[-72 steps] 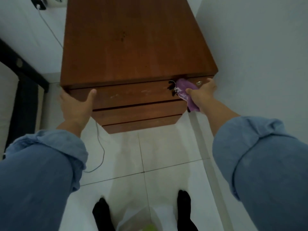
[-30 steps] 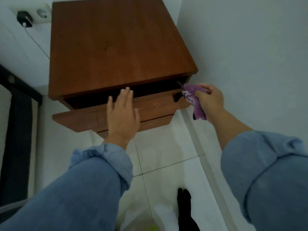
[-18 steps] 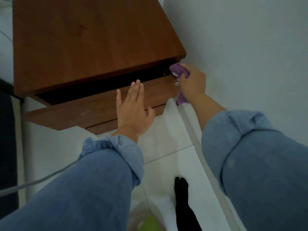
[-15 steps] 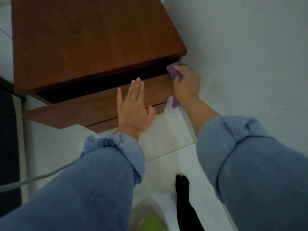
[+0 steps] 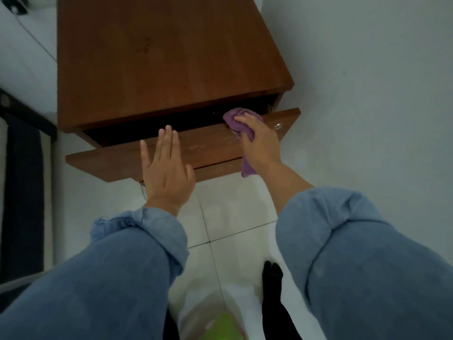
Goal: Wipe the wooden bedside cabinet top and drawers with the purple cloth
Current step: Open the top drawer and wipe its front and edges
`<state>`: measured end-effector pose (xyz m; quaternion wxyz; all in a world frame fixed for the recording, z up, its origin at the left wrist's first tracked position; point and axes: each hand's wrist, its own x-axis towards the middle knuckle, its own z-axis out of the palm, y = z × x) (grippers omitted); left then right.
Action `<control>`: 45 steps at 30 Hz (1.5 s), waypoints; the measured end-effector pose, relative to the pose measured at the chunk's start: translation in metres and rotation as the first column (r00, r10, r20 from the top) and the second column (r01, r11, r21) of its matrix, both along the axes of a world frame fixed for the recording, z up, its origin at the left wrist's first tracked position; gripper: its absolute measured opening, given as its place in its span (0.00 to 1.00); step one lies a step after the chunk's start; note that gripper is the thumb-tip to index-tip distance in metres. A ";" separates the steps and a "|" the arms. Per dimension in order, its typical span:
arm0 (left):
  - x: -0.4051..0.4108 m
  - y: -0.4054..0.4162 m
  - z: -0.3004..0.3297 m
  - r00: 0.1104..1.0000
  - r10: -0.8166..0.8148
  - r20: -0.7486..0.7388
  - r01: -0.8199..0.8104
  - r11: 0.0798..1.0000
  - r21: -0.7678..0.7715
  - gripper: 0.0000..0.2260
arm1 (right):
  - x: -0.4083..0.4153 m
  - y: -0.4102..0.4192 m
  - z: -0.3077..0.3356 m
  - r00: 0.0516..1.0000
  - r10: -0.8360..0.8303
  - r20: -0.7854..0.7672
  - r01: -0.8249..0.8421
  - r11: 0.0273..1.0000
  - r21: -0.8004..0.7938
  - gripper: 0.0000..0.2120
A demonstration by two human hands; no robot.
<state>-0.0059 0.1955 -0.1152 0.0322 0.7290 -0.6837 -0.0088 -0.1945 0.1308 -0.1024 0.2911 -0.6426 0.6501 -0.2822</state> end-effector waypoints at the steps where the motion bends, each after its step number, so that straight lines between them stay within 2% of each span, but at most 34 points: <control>1: 0.007 0.002 0.000 1.000 0.015 -0.005 -0.015 1.000 0.001 0.32 | 0.000 0.001 -0.001 0.999 -0.005 0.041 0.006 1.000 -0.020 0.18; 4: 0.016 0.006 -0.002 0.999 0.016 -0.052 -0.016 1.000 -0.008 0.33 | 0.003 0.002 -0.003 0.989 -0.036 0.144 0.044 0.998 -0.053 0.18; 8: 0.018 0.008 -0.007 0.994 0.010 -0.113 -0.014 1.000 -0.027 0.35 | 0.025 0.008 -0.007 0.983 -0.121 0.140 0.129 0.990 -0.049 0.19; 13: 0.024 0.008 -0.008 0.992 -0.046 -0.118 0.045 0.999 -0.014 0.35 | 0.080 0.028 -0.010 0.994 0.102 -0.035 -0.104 0.992 -0.068 0.21; 15: 0.030 0.010 -0.006 0.994 -0.058 -0.095 0.056 0.998 -0.026 0.35 | 0.090 0.029 -0.010 0.989 0.118 -0.085 -0.125 0.989 -0.074 0.21; 19: 0.057 0.022 -0.004 0.992 0.117 -0.055 -0.120 0.991 -0.061 0.34 | 0.081 0.025 -0.010 0.977 0.149 -0.151 -0.156 0.987 -0.035 0.22; 24: 0.094 0.037 -0.009 0.948 0.311 -0.075 -0.313 0.949 -0.031 0.34 | 0.087 0.027 -0.011 0.991 0.096 -0.098 -0.105 0.990 -0.094 0.21; 26: 0.099 0.039 -0.012 0.940 0.335 -0.068 -0.337 0.941 -0.017 0.34 | 0.093 0.029 -0.014 0.995 0.047 -0.085 -0.057 0.990 -0.126 0.21; 30: 0.105 0.042 -0.016 0.945 0.303 -0.126 -0.309 0.950 -0.036 0.37 | 0.106 0.033 -0.015 0.986 -0.032 -0.162 0.013 0.993 -0.114 0.22; 35: 0.112 0.045 -0.017 0.946 0.256 -0.198 -0.273 0.960 -0.066 0.38 | 0.159 0.051 -0.015 0.965 0.205 -0.161 -0.219 0.973 -0.071 0.23; 37: 0.117 0.046 -0.017 0.934 0.251 -0.253 -0.287 0.950 -0.119 0.36 | 0.174 0.053 -0.014 0.960 0.231 -0.159 -0.242 0.969 -0.052 0.23; 39: 0.125 0.047 -0.018 0.871 0.344 -0.351 -0.414 0.898 -0.147 0.35 | 0.178 0.054 -0.014 0.959 0.238 -0.154 -0.247 0.968 -0.044 0.23; 40: 0.129 0.048 -0.018 0.804 0.404 -0.435 -0.500 0.856 -0.129 0.35 | 0.177 0.053 -0.014 0.957 0.245 -0.155 -0.255 0.966 -0.044 0.23; 43: 0.134 0.047 -0.021 0.528 0.420 -0.738 -0.630 0.777 -0.008 0.33 | 0.175 0.053 -0.015 0.959 0.243 -0.148 -0.253 0.966 -0.053 0.23; 45: 0.135 0.044 -0.022 0.395 0.373 -0.840 -0.661 0.750 0.021 0.30 | 0.179 0.054 -0.016 0.967 0.215 -0.138 -0.226 0.972 -0.065 0.23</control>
